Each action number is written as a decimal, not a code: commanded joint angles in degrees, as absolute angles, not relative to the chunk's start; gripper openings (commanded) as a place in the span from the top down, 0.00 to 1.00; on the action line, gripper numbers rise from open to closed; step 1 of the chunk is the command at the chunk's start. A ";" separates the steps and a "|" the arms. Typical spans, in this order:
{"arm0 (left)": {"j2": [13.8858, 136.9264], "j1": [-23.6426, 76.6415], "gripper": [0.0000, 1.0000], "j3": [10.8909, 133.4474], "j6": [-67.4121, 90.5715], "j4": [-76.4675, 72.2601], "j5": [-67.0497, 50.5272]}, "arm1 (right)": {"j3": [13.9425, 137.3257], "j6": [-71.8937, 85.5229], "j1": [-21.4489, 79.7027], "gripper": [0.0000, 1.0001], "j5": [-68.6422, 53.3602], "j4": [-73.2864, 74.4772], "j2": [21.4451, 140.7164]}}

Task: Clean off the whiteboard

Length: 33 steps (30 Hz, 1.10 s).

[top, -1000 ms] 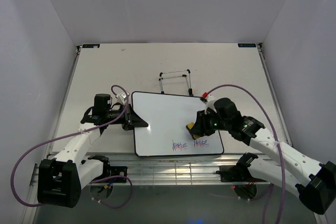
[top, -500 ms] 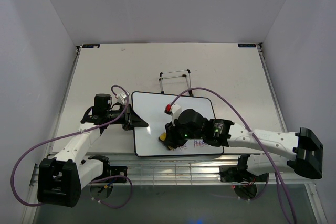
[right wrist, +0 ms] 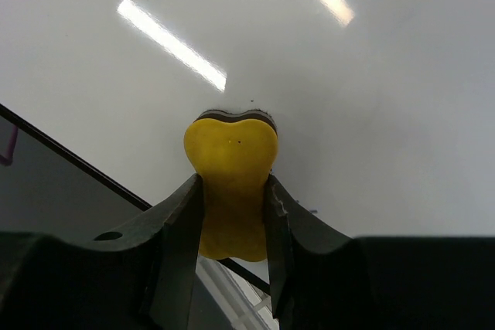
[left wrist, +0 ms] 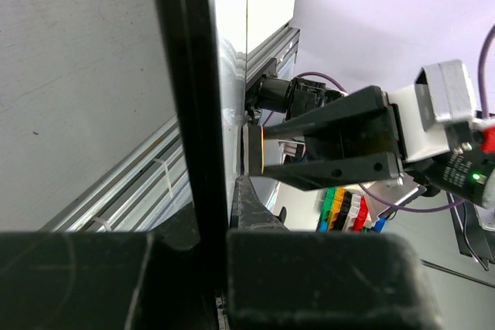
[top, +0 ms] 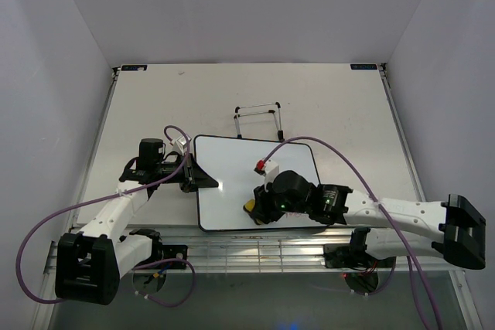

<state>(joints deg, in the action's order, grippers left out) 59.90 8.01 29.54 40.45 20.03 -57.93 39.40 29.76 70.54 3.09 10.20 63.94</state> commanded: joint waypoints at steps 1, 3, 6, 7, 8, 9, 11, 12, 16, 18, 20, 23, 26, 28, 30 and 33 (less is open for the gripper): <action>59.24 8.17 1.00 29.71 34.72 17.23 -49.66 | 35.16 32.86 71.02 0.92 9.56 16.86 61.18; 59.24 8.17 1.00 29.79 34.72 17.31 -49.75 | 32.88 36.54 71.02 0.92 15.01 20.63 58.29; 59.24 8.09 1.00 29.79 34.63 17.49 -49.75 | 30.34 40.15 70.75 0.92 17.58 22.85 54.07; 59.24 8.09 1.00 29.79 34.63 17.49 -49.83 | 29.71 41.12 70.49 0.92 18.01 24.33 53.10; 59.15 8.17 1.00 29.79 34.63 17.66 -49.75 | 29.27 42.26 70.23 0.92 18.71 25.48 52.30; 59.06 8.09 1.00 29.71 34.63 17.75 -49.66 | 28.40 43.41 69.44 0.92 18.81 26.62 50.90; 58.98 8.17 1.00 29.79 34.72 17.75 -49.57 | 27.86 45.70 68.56 0.92 18.63 29.35 49.66; 58.97 8.09 1.00 29.79 34.63 17.84 -49.48 | 27.69 46.40 68.03 0.92 18.63 30.05 48.70; 58.89 8.17 1.00 29.80 34.72 18.02 -49.22 | 28.21 44.66 67.85 0.92 16.45 29.10 48.07; 58.80 8.17 1.00 29.79 34.80 17.93 -48.78 | 28.56 40.79 68.11 0.92 11.80 23.23 49.12; 58.89 8.17 1.00 29.79 34.80 17.93 -48.69 | 29.09 37.55 68.47 0.92 5.82 17.70 50.53; 59.06 8.17 1.00 29.79 34.72 17.84 -48.78 | 32.76 35.87 71.27 0.92 3.25 9.94 55.80; 58.80 8.17 1.00 29.71 34.89 17.75 -48.78 | 37.95 34.11 75.40 0.92 5.18 8.96 63.26; 58.54 8.09 1.00 29.71 34.89 17.67 -48.78 | 42.79 33.22 77.43 0.92 5.36 8.44 68.36; 58.45 8.17 1.00 29.71 34.89 17.75 -48.87 | 46.04 33.22 78.48 0.92 4.66 7.21 72.13; 58.27 8.09 1.00 29.79 34.89 17.84 -48.78 | 48.16 33.40 78.66 0.92 3.77 5.62 75.31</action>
<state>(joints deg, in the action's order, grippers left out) 59.90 7.92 29.52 39.31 20.10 -58.08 46.52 33.85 77.47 7.62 9.41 71.48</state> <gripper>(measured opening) 0.133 0.396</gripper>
